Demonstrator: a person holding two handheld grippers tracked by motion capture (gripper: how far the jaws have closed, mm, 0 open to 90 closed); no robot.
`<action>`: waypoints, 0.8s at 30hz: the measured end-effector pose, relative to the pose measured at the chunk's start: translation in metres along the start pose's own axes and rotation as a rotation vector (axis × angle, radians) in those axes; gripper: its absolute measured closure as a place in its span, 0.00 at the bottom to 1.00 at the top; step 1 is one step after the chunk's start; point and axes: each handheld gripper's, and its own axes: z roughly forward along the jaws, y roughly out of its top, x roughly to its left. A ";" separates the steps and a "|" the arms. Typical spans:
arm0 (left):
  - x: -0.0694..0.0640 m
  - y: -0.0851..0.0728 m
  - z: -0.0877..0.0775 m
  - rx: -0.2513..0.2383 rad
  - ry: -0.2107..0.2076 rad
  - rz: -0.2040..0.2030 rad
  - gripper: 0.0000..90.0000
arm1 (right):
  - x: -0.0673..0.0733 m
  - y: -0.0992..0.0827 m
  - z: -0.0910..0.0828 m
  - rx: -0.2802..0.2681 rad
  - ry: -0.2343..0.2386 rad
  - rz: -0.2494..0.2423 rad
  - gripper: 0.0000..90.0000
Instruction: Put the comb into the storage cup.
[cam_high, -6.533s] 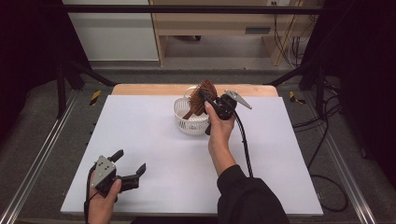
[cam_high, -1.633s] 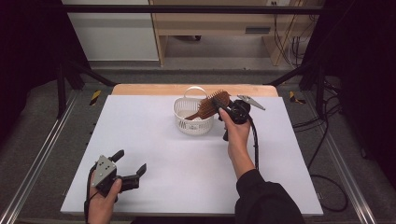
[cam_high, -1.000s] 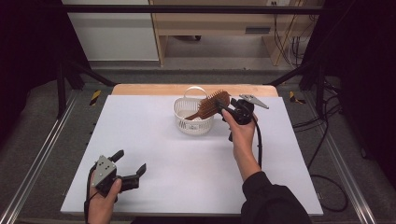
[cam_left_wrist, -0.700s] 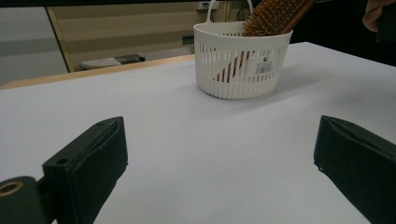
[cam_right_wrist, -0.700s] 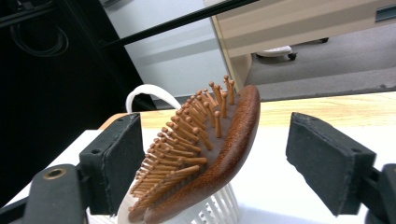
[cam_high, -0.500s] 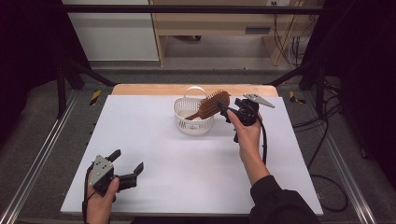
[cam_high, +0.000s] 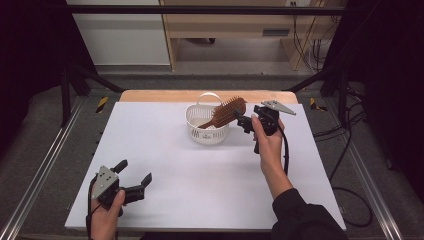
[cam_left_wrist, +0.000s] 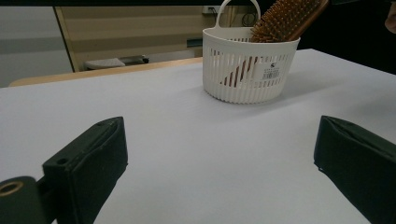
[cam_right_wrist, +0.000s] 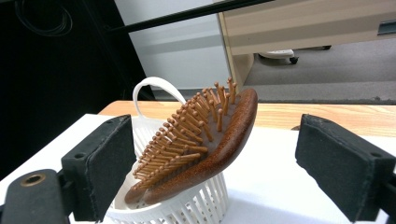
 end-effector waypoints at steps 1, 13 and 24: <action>0.000 0.000 0.000 0.000 0.000 0.001 0.03 | 0.000 0.000 0.000 -0.003 0.000 -0.001 0.13; 0.001 0.000 0.000 0.003 0.020 -0.002 0.03 | -0.003 0.004 -0.010 0.001 -0.012 -0.070 0.07; 0.001 -0.001 0.001 0.006 0.037 -0.005 0.02 | -0.004 0.005 -0.022 0.020 0.023 -0.149 0.03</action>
